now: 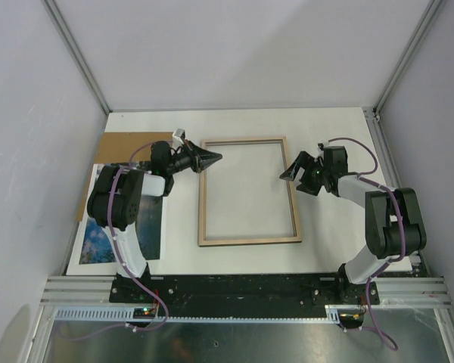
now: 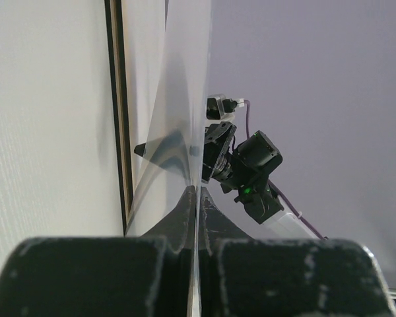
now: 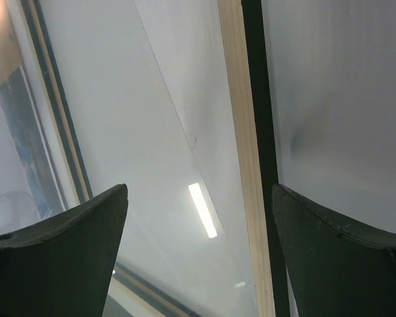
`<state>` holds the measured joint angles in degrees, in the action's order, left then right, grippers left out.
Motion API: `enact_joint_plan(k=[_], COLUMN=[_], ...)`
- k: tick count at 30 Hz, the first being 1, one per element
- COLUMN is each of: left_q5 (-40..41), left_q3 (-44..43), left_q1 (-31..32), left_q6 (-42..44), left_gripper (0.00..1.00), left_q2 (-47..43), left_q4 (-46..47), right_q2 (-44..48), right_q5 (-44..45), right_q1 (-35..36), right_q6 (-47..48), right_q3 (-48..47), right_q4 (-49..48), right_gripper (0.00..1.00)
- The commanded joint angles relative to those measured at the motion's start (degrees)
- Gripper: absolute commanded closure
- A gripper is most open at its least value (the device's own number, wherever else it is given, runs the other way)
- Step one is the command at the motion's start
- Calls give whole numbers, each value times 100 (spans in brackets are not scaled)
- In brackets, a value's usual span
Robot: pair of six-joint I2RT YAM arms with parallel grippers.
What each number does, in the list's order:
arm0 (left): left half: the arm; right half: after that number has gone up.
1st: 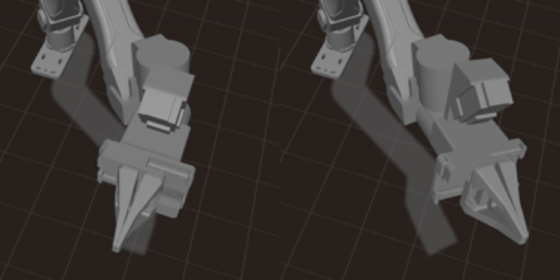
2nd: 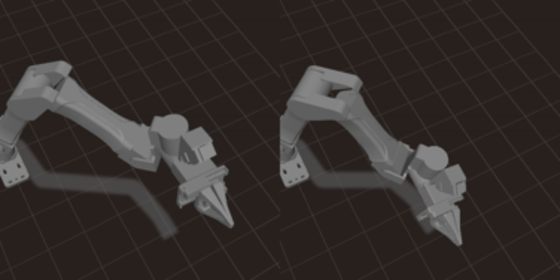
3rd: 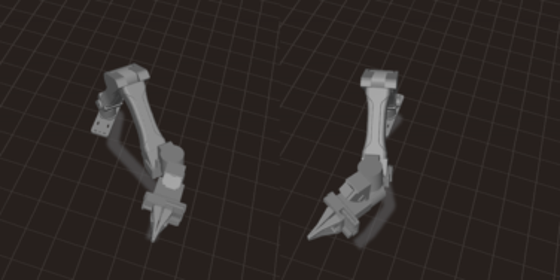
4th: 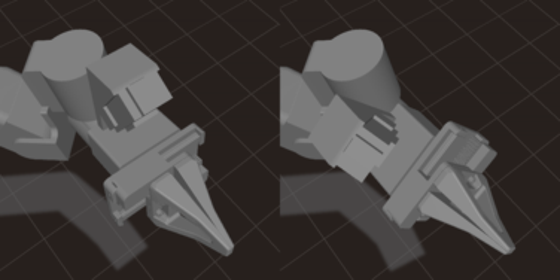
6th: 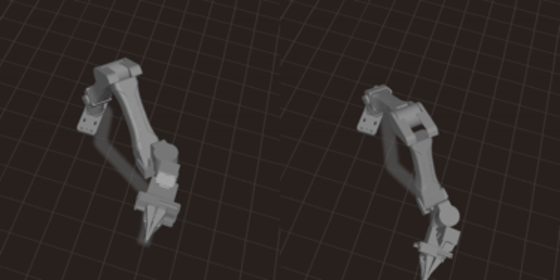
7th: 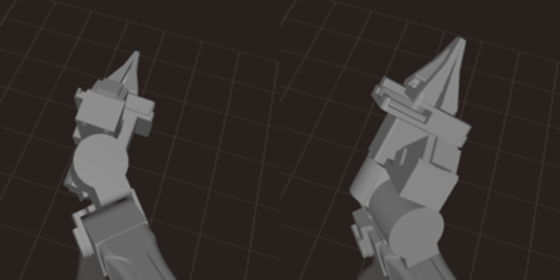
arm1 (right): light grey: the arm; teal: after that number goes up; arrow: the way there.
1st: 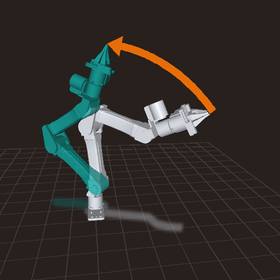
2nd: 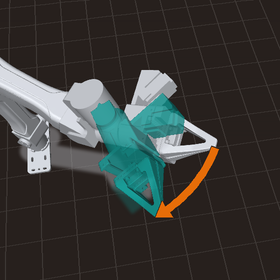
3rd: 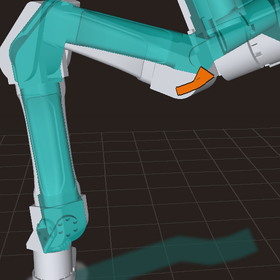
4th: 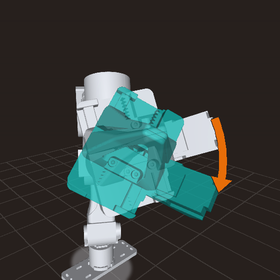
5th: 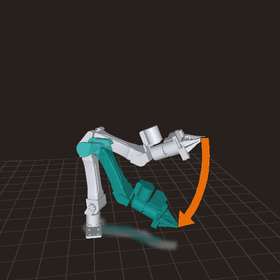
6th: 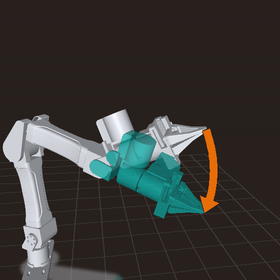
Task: Put the photo into the frame
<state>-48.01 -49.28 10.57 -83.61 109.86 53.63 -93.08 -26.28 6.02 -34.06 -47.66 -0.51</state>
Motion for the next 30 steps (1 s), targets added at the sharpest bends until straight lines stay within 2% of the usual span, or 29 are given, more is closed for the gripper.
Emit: enact_joint_plan(k=[1,30], left_q5=[-17,-58], left_q3=[-59,277], left_q1=[-19,-70], left_q6=[-257,-450], left_gripper=[100,100], left_q2=[9,-158], left_q4=[463,684], right_q2=[249,393], right_q5=[-51,4], right_q1=[-23,-70], right_q6=[-29,13], right_q3=[16,14], right_q4=[-238,-142], right_gripper=[5,1])
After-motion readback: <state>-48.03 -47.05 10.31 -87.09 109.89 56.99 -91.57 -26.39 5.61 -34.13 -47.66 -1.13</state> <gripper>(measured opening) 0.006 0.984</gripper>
